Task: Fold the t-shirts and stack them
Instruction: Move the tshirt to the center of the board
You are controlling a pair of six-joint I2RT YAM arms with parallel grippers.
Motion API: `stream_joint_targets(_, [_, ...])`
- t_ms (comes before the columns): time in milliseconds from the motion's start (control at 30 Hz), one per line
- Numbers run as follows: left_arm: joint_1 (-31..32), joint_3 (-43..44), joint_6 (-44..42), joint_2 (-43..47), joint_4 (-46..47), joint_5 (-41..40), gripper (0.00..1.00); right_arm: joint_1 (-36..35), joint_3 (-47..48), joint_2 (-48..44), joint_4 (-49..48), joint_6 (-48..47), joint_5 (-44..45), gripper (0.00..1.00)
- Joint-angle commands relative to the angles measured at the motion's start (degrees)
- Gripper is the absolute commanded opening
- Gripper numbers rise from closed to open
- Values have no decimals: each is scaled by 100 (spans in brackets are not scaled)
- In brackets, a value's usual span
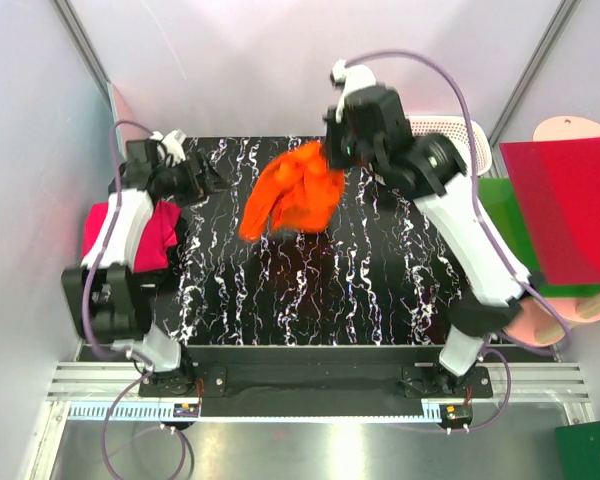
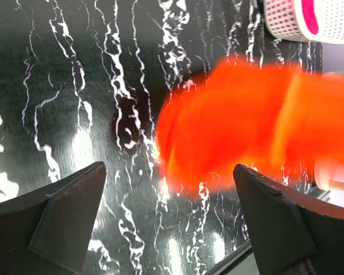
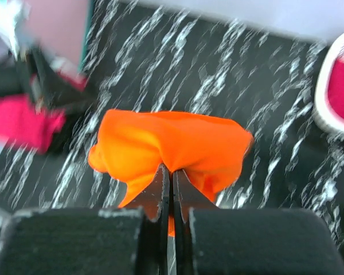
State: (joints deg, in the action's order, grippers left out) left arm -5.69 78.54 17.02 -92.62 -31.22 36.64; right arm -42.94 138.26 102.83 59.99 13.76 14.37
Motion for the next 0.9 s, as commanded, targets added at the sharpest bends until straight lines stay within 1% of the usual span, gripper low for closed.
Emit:
stream_joint_targets(0, [-28,-734,135,1174,266,-377,99,-714,-1296,-1342,66,583,136,0])
stream_joint_targets(33, [-28,-813,118,1489,66,-456,99,-846,-1580,-1779,-12,854,136,0])
stream_joint_targets(67, [-28,-866,92,1588,-119,-482,99,-1152,-1835,-1992,-57,987,32,0])
stream_joint_targets(100, [-20,-919,22,1841,-260,-491,99,-1303,-2203,-2325,-66,1128,-30,0])
stream_joint_targets(133, [-11,-981,-5,1974,-488,-500,99,-1479,-2337,-2450,-31,1373,-66,0])
stream_joint_targets(167, [15,-1120,-23,2080,-577,-613,99,-1881,-2434,-2547,13,1488,-118,0])
stream_joint_targets(267, [217,-1515,47,2528,-640,-720,99,-2454,-2654,-2636,241,1744,-504,0])
stream_joint_targets(300, [279,-1587,134,2738,-639,-755,99,-2543,-2794,-2619,276,1779,-653,0])
stream_joint_targets(367, [297,-1771,188,2880,-622,-738,99,-2597,-3049,-2610,233,1832,-1074,0])
stream_joint_targets(433, [297,-1860,214,3030,-622,-729,99,-2606,-3462,-2627,84,1823,-1138,0])
stream_joint_targets(500, [306,-1948,293,3135,-622,-738,99,-2606,-3935,-2680,-39,1762,-727,0])
stream_joint_targets(533, [306,-1965,320,3162,-613,-711,99,-2597,-4086,-2689,-179,1649,-455,0])
stream_joint_targets(567, [314,-1983,346,3188,-622,-702,99,-2597,-4227,-2680,-206,1604,261,0])
stream_joint_targets(600, [332,-1983,398,3232,-613,-711,99,-2588,-4489,-2602,-285,1508,529,0])
stream_joint_targets(633, [341,-1983,416,3250,-613,-711,99,-2492,-4596,-2540,-495,1202,732,0])
stream_joint_targets(667, [367,-1948,425,3259,-622,-720,99,-2396,-4684,-2461,-575,1112,1221,0])
stream_joint_targets(700, [385,-1931,443,3276,-622,-720,99,-2221,-4781,-2269,-680,972,1269,0])
stream_joint_targets(733, [411,-1913,443,3268,-622,-703,99,-1836,-4816,-2163,-925,727,1270,0])
stream_joint_targets(767, [446,-1878,460,3268,-622,-720,99,-1606,-4843,-2057,-1084,629,1183,0])
stream_joint_targets(833, [534,-1834,504,3259,-604,-798,99,-1271,-4878,-1776,-1716,305,1112,0])
stream_joint_targets(867, [543,-1825,504,3250,-578,-799,99,-948,-4861,-1670,-1892,216,1077,0])
